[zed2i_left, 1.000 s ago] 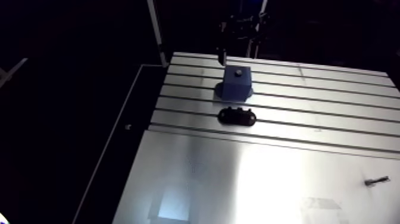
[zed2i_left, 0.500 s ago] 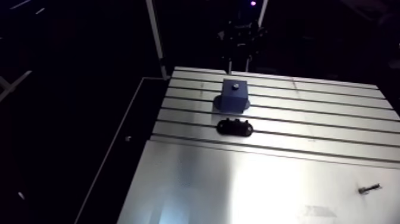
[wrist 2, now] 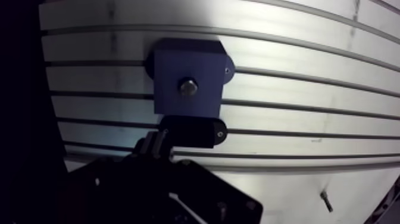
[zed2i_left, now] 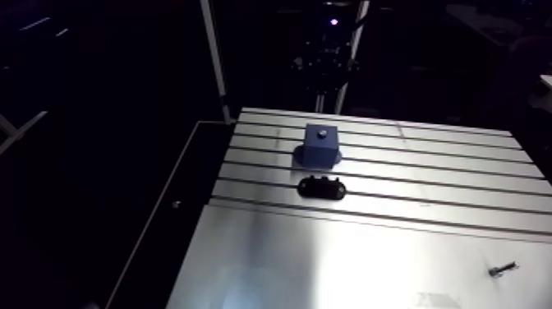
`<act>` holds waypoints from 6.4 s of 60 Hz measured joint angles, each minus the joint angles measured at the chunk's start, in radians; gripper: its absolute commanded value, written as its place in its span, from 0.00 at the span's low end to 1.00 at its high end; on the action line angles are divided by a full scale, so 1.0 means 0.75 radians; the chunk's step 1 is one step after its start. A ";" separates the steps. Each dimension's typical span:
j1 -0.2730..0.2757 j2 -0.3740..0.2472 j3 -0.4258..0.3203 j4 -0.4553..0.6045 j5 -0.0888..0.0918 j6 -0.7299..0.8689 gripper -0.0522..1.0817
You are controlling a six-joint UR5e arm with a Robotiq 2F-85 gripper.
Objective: Pick up the M10 bolt and insert it into the hex recess until seated.
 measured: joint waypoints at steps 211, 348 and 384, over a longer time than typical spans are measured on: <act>-0.029 0.111 0.105 -0.186 -0.031 0.087 0.99; -0.031 0.119 0.093 -0.193 -0.027 0.075 0.99; -0.021 0.074 0.057 -0.128 -0.069 0.072 0.05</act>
